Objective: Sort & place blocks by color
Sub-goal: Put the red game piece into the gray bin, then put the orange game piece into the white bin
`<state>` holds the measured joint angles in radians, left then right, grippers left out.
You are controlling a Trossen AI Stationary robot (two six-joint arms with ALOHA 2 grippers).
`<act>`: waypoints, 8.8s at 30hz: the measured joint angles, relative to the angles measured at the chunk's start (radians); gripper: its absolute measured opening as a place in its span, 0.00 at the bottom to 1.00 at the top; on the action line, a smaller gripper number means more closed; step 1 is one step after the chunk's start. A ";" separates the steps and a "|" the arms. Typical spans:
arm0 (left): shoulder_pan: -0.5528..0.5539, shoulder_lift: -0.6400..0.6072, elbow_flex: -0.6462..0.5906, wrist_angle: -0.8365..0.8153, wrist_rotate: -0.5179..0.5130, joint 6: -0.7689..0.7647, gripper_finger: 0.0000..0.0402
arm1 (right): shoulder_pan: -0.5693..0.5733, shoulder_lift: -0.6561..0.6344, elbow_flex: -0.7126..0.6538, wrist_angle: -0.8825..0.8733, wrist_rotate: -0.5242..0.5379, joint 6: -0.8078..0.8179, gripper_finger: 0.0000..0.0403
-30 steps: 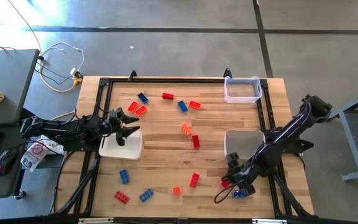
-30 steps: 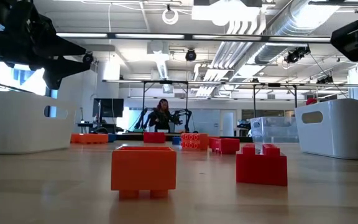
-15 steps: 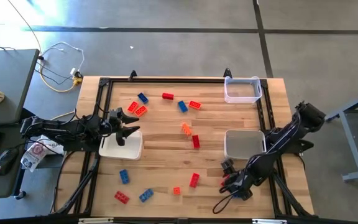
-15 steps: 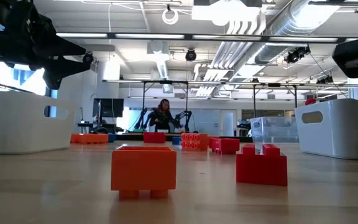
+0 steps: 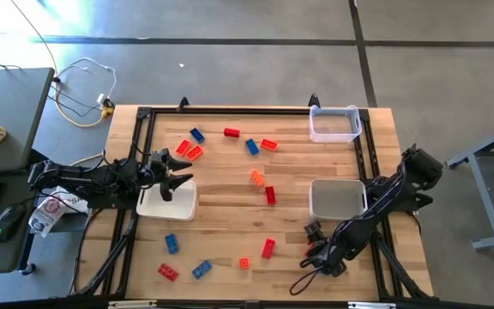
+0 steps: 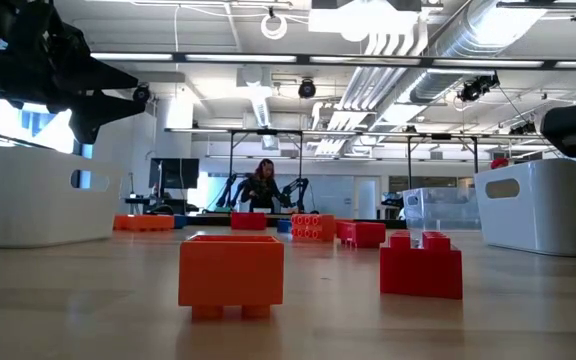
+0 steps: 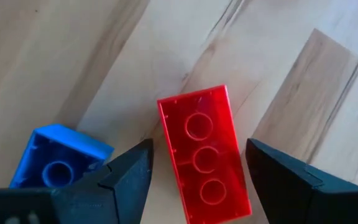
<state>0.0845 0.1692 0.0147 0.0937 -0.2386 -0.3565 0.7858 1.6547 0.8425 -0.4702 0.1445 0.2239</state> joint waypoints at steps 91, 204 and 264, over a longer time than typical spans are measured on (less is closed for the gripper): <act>0.194 0.581 0.436 -0.390 -0.233 0.087 0.55 | -0.396 -0.388 -0.195 -0.500 0.039 0.895 0.31; 0.520 1.282 0.793 -0.672 0.139 0.213 0.27 | -0.438 -0.396 -0.019 -0.522 0.088 0.792 0.59; -0.263 0.992 0.794 -1.177 0.206 -0.506 0.45 | -0.145 -0.554 -0.018 -0.016 -0.017 0.449 0.59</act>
<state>-0.1787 1.1608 0.8087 -1.0833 -0.0330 -0.8622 0.6409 1.1003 0.8241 -0.4863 0.1276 0.6727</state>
